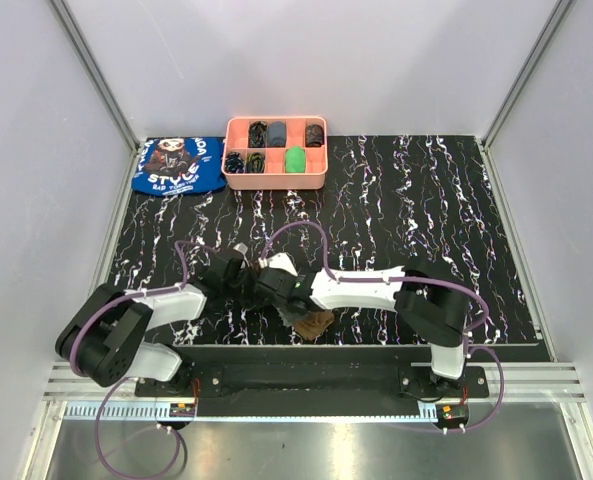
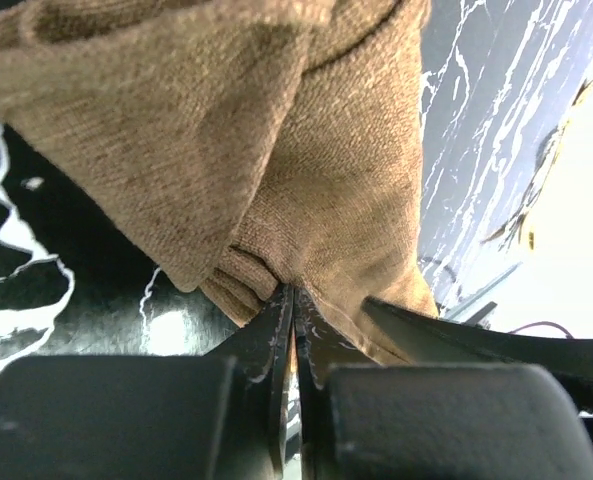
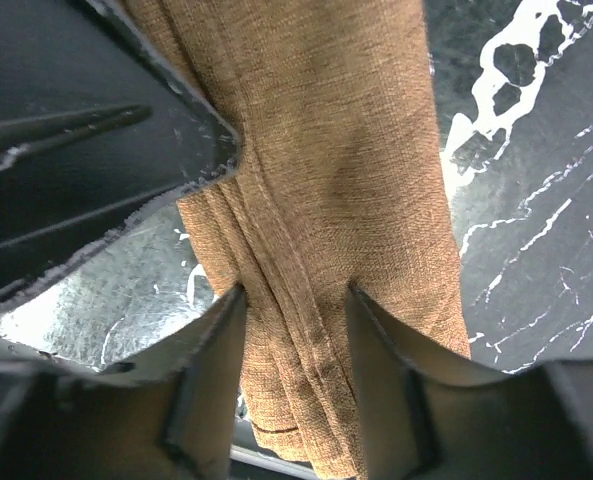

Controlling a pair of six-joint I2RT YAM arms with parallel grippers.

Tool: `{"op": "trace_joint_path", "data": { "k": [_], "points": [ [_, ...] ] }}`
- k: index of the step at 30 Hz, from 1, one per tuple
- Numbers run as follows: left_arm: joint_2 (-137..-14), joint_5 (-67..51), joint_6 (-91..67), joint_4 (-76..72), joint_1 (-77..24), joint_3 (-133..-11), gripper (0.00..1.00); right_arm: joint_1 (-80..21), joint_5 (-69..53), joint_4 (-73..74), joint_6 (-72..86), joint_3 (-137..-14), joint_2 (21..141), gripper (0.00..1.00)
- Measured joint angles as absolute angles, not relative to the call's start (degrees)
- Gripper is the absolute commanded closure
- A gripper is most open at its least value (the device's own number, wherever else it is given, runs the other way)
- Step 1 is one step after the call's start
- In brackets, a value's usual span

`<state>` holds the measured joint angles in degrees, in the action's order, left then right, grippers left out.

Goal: Fold the napkin into a case and place the utensils inside
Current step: Pick up the smaller rectangle-folded napkin from the center of the board.

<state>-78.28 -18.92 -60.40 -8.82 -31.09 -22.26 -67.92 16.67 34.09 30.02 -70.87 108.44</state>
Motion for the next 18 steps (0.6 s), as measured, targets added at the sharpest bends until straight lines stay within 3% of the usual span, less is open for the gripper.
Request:
{"op": "trace_joint_path", "data": {
  "k": [7, 18],
  "points": [
    [-74.00, -19.59, -61.87, -7.09, -30.41, -22.00, 0.77, -69.89, 19.09, 34.11, 29.21, -71.68, 109.19, 0.80],
    [-59.44, -16.10, -57.08, 7.16, -29.67, -24.93, 0.77, -70.08, 19.44, 31.75, 28.82, -69.28, 107.37, 0.94]
  ]
}}
